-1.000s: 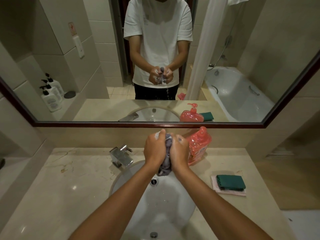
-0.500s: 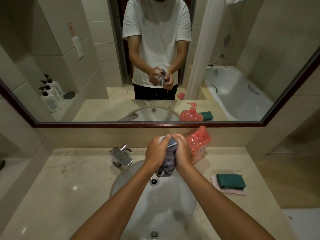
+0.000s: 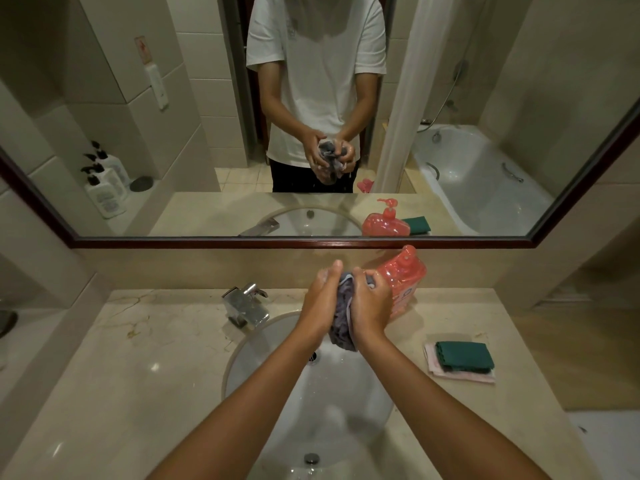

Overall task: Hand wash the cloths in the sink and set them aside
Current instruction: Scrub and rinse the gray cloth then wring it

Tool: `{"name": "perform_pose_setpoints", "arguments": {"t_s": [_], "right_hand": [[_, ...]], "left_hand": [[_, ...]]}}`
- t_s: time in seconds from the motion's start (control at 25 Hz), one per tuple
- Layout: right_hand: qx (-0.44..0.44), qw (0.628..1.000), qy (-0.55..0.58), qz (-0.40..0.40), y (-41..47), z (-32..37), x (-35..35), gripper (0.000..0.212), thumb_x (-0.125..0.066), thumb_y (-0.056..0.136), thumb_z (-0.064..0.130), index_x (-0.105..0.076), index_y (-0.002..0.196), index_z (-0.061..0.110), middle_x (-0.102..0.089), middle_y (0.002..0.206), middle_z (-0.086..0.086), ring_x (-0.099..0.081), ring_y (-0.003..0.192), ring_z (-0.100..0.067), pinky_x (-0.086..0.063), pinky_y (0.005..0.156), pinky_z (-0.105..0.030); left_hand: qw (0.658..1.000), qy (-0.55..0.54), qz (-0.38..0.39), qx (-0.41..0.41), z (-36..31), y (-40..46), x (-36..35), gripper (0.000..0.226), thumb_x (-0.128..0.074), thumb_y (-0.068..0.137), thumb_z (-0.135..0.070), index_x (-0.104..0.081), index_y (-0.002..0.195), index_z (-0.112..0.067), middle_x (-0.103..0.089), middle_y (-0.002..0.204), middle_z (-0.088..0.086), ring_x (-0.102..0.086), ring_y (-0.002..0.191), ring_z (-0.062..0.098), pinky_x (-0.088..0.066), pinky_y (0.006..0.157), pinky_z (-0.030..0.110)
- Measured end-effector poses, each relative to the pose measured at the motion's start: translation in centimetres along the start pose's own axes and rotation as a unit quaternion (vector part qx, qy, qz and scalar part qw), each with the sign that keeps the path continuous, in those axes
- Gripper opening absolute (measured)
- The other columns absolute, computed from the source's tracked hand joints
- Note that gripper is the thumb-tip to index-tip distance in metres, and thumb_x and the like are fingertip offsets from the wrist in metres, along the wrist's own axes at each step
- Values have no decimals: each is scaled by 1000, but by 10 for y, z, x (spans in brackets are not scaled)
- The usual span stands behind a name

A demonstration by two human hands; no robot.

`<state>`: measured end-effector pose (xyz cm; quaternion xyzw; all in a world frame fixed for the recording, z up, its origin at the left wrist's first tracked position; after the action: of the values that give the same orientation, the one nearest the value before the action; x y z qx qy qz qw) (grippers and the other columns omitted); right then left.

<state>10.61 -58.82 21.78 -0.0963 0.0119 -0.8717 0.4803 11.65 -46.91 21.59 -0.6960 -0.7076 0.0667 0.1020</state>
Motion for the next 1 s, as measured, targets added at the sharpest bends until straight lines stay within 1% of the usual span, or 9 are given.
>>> {"name": "perform_pose_setpoints", "arguments": {"t_s": [0.08, 0.2, 0.32, 0.52, 0.6, 0.72, 0.84, 0.92, 1.0], "right_hand": [[8, 999, 20, 24, -8, -1, -8, 23, -56, 90, 40, -66, 75, 26, -69, 73, 7, -67, 71, -12, -55, 71, -40], [31, 997, 56, 52, -24, 2, -18, 23, -58, 88, 33, -63, 66, 28, -64, 64, 10, -60, 62, -7, -50, 63, -35], [57, 997, 12, 48, -24, 6, -19, 28, -63, 91, 25, -62, 63, 23, -64, 61, 7, -61, 59, -11, -50, 60, -35], [-7, 999, 4, 46, -11, 8, -26, 39, -60, 84, 17, -43, 49, 18, -41, 46, 6, -36, 48, -13, -32, 53, -35], [-72, 996, 10, 58, -4, 5, -30, 35, -59, 83, 14, -47, 50, 19, -45, 49, 2, -40, 50, -15, -34, 55, -34], [-192, 972, 41, 132, 7, -13, -42, 27, -61, 86, 11, -58, 60, 12, -57, 59, -8, -53, 56, -22, -43, 56, -28], [-247, 939, 113, 212, 4, -18, -53, 23, -55, 94, 9, -59, 72, 6, -57, 68, -14, -57, 66, -26, -50, 61, -28], [-221, 947, 128, 194, 3, -17, -52, 18, -61, 95, 21, -68, 90, 6, -68, 82, -14, -66, 76, -27, -54, 76, -37], [-135, 960, 119, 216, 2, -6, -52, 21, -61, 98, 29, -69, 107, 13, -72, 98, -7, -71, 86, -19, -56, 81, -31]], "left_hand": [[998, -12, -59, 5, 2, -1, -2, 43, -50, 97, -61, -63, 90, -20, -72, 79, -6, -70, 74, 9, -50, 65, 23], [987, -102, -109, 51, 8, 4, 4, 46, -53, 101, -42, -62, 81, -1, -65, 72, 9, -64, 66, 20, -50, 60, 29], [982, -125, -117, 78, 14, 5, 11, 43, -52, 102, -35, -62, 72, -6, -64, 63, 8, -63, 57, 18, -49, 50, 24], [991, 11, -134, -9, -3, 6, 19, 50, -49, 103, -33, -43, 56, -21, -46, 44, -11, -42, 44, 4, -36, 55, 30], [985, 78, -147, -46, -8, 5, 24, 51, -49, 103, -34, -41, 54, -21, -44, 42, -13, -39, 40, 3, -33, 50, 29], [972, 130, -152, -123, -12, -1, 28, 50, -52, 103, -37, -50, 55, -20, -52, 46, -10, -48, 42, 4, -34, 43, 22], [962, 158, -137, -178, -12, -7, 26, 43, -51, 104, -38, -57, 64, -22, -58, 55, -4, -57, 53, 8, -39, 47, 20], [980, 69, -124, -141, -4, -5, 29, 33, -48, 105, -37, -62, 77, -27, -66, 70, -7, -62, 62, 1, -44, 57, 15], [990, -54, -121, -57, 8, 2, 34, 25, -42, 107, -35, -63, 102, -22, -70, 96, 1, -67, 75, 1, -49, 64, 14]]}}
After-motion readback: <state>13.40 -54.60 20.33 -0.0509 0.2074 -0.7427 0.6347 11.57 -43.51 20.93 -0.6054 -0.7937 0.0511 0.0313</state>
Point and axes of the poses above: each hand's wrist, its own y-axis towards the middle knuckle, its own x-axis out of the back of the hand, z = x × y, the point moved 7 cm from there along y, towards the middle knuckle
